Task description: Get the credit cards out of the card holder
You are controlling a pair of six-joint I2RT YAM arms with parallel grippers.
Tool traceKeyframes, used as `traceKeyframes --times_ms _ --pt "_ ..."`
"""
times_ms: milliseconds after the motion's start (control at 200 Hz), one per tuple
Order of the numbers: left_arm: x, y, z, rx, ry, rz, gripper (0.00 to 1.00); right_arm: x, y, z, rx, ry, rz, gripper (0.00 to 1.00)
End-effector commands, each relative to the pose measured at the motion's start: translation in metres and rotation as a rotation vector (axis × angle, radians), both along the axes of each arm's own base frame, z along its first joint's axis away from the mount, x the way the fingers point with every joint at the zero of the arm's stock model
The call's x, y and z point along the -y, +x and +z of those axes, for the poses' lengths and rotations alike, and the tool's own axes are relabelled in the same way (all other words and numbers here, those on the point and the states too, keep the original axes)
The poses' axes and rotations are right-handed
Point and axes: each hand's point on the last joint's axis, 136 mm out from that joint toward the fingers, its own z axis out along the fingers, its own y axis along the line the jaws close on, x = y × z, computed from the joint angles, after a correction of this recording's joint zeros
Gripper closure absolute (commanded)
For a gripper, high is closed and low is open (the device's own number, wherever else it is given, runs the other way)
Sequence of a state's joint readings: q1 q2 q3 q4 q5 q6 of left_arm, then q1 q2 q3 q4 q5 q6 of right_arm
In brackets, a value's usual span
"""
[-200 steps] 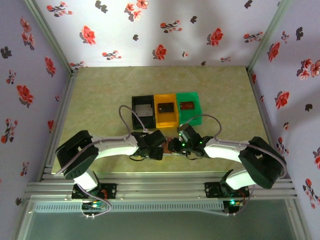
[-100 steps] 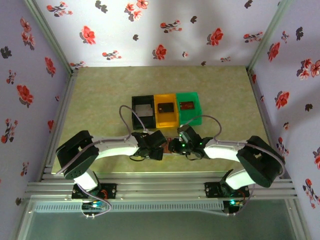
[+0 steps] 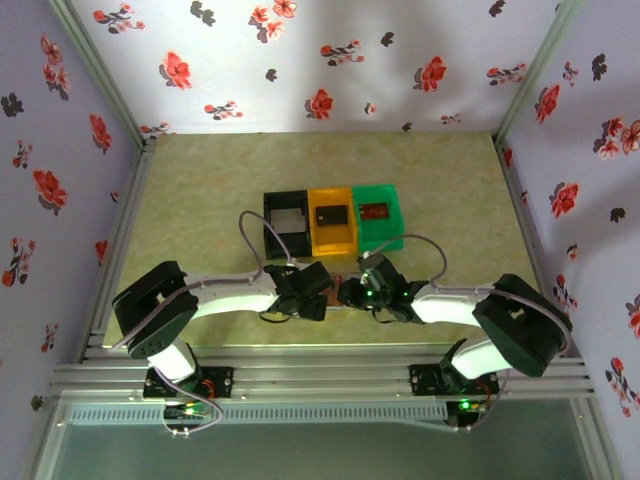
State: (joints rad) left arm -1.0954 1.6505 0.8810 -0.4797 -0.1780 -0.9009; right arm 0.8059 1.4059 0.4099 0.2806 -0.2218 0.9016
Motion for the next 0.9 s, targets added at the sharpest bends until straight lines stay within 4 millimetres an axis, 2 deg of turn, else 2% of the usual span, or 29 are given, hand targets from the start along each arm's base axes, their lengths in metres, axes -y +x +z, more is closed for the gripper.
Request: traceKeyframes --times_ms 0,345,770,895 --pt "0.007 -0.03 -0.038 -0.141 -0.011 -0.02 0.1 -0.008 -0.005 0.011 0.016 0.061 0.029 0.79" --pt "0.009 -0.03 -0.038 -0.141 -0.011 -0.024 0.1 -0.013 -0.007 0.022 0.041 0.121 0.05 0.8" --pt "0.009 -0.031 -0.039 -0.143 -0.007 -0.027 0.1 -0.012 -0.007 0.022 0.05 0.12 0.047 0.83" --pt "0.01 -0.031 -0.038 -0.142 -0.008 -0.029 0.1 -0.007 -0.006 0.016 0.041 0.088 0.032 0.82"
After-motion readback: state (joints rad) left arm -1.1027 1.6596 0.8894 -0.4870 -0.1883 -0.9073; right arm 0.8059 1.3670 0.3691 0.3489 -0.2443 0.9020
